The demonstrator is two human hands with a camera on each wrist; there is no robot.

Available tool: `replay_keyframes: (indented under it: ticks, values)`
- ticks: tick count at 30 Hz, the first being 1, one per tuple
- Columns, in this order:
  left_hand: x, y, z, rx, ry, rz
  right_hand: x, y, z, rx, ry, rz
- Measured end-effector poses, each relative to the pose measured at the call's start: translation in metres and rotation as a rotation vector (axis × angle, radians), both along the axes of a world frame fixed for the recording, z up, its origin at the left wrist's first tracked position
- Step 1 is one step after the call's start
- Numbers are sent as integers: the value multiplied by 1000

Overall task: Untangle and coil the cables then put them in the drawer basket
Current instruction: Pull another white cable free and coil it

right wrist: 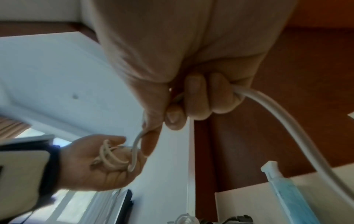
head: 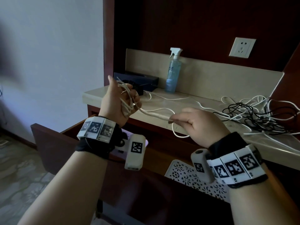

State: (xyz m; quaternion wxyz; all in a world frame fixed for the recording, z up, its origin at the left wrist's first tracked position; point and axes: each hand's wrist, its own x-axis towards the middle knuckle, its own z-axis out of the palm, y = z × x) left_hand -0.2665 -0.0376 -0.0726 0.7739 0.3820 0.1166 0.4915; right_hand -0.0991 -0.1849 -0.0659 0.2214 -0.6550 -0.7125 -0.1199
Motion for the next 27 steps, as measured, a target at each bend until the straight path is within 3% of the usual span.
replay_keyframes:
  ticks: [6, 10, 16, 23, 27]
  values:
    - [17, -11, 4, 165, 298, 64, -20, 6, 28, 36, -157, 302]
    - [23, -19, -3, 417, 609, -17, -24, 18, 42, 129, -104, 342]
    - [25, -27, -9, 403, 552, -323, -17, 31, 48, 172, 40, 156]
    - [18, -26, -13, 503, 651, -389, -24, 33, 54, 165, 45, 168]
    - [19, -27, -11, 513, 734, -294, -29, 33, 62, 101, 65, 276]
